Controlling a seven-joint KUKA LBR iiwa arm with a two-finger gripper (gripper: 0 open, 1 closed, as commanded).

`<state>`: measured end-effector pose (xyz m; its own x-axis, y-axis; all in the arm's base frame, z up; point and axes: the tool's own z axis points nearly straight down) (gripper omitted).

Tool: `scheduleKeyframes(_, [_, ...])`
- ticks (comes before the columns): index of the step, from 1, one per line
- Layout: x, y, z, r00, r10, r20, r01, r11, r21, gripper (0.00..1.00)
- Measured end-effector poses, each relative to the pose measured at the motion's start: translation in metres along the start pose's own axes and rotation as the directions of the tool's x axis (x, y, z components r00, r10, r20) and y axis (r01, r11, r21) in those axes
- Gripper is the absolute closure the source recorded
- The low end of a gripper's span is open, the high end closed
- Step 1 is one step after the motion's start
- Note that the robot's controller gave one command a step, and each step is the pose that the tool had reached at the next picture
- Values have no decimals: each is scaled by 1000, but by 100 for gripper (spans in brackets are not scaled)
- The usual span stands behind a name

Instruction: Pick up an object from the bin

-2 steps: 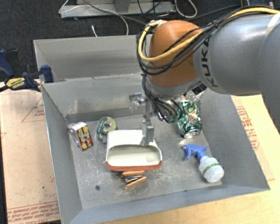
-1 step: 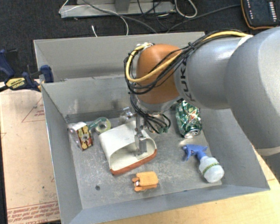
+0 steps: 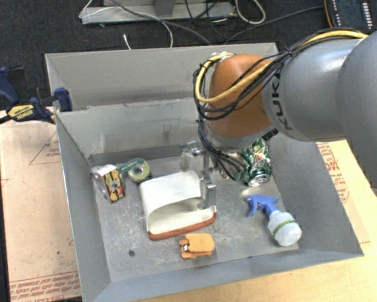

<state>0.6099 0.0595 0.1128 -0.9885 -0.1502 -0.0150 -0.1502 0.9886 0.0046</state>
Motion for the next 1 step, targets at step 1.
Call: scheduleKeyframes(1, [-41,3,46,992,-124,-3,124,992,-4,0])
